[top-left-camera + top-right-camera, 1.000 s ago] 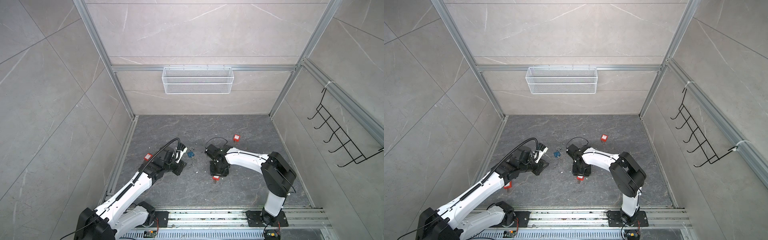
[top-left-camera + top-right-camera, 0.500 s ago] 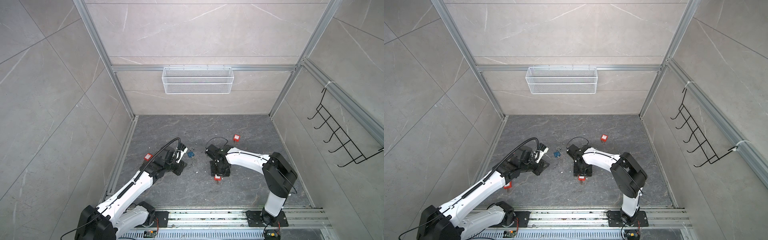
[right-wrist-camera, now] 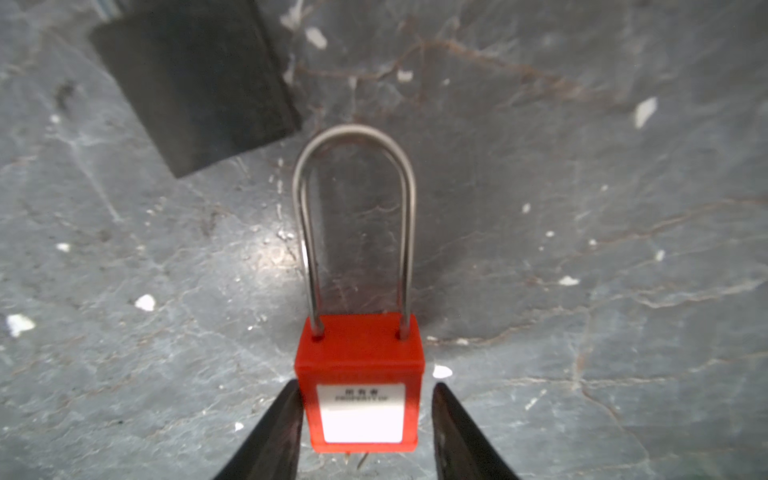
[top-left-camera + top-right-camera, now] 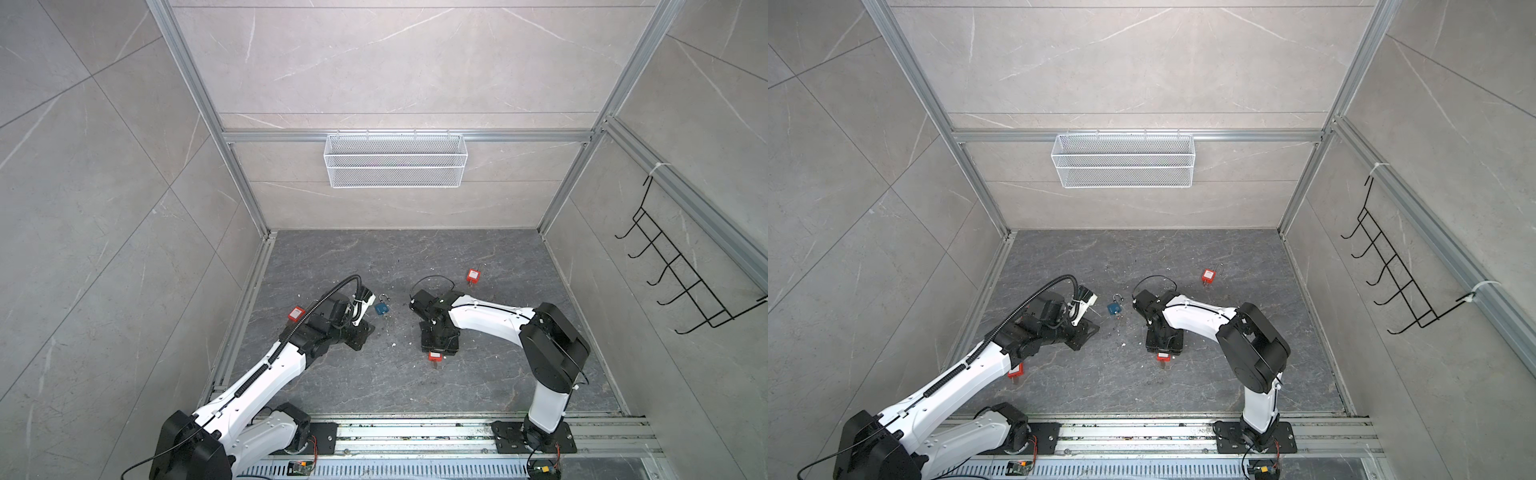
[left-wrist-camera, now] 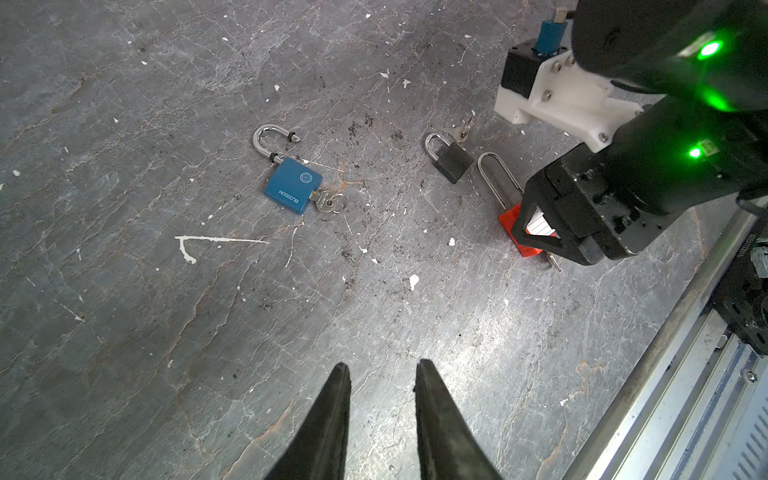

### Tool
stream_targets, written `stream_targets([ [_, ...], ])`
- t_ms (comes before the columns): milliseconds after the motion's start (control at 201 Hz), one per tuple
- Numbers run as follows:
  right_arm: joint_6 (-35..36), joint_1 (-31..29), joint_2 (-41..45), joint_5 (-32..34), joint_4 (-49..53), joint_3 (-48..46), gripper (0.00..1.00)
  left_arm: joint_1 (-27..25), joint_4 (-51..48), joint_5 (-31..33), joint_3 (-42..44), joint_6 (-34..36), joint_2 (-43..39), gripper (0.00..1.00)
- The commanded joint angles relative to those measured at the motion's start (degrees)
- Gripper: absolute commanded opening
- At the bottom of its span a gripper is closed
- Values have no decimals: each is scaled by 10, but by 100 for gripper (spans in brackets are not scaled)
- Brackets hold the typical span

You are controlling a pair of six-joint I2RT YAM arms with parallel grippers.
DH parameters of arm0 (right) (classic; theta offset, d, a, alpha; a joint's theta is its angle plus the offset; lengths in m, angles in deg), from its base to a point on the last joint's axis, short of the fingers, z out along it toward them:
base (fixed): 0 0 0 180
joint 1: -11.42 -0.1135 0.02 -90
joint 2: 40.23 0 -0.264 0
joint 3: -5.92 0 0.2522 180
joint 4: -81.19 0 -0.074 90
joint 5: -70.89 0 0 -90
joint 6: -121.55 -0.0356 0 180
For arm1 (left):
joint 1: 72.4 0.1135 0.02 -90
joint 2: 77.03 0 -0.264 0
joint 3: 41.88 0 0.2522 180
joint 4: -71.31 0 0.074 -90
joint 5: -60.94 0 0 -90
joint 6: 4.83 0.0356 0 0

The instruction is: Lock with the key

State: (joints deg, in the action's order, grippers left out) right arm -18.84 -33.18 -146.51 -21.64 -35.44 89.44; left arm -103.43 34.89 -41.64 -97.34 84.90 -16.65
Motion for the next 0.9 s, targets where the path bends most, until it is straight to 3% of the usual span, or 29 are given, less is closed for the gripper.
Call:
stream_targets([
  [0,-3,1,-20,-11,6,12,51,-2,17,-16,-2,-9,5,30],
  [373,55,-10,6,25,21,22,34,-2,15,-19,-13,-4,13,30],
  [538,181,-37,75,69,35,43,32,-2,28,-49,-17,25,6,30],
  [782,404,-77,189,113,6,22,30,-1,29,-155,-33,101,-44,31],
  [896,500,-86,206,124,6,24,30,0,50,-157,-30,107,-75,33],
])
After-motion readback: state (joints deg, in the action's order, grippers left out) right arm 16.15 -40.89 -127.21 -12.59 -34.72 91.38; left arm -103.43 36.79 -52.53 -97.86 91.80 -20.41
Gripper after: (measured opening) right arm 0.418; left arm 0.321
